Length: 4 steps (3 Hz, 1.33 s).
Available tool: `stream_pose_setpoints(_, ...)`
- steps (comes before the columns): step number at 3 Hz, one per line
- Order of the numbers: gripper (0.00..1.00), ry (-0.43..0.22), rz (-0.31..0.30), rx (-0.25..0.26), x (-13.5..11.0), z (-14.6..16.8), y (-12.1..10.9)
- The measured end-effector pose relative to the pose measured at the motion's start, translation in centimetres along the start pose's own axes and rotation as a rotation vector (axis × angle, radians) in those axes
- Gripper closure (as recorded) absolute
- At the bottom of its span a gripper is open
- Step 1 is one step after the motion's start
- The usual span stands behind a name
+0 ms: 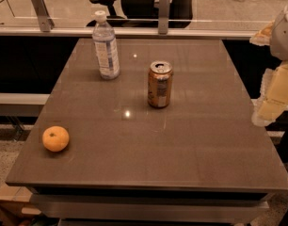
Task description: Pick orange can
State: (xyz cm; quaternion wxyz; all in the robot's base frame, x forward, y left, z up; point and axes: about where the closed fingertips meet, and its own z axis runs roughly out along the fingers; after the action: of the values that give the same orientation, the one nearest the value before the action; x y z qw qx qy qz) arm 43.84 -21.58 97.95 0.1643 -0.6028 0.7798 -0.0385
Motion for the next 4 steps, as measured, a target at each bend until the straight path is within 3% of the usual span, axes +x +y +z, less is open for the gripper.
stream_pose_setpoints(2,0.00,-0.018,-0.008,-0.006,-0.5,0.6,-0.2)
stream_pose_setpoints(3,0.00,-0.074,0.001,-0.040,-0.8,1.7,-0.5)
stream_pose_setpoints(4,0.00,-0.204,0.037,-0.086,-0.8,3.7,-1.3)
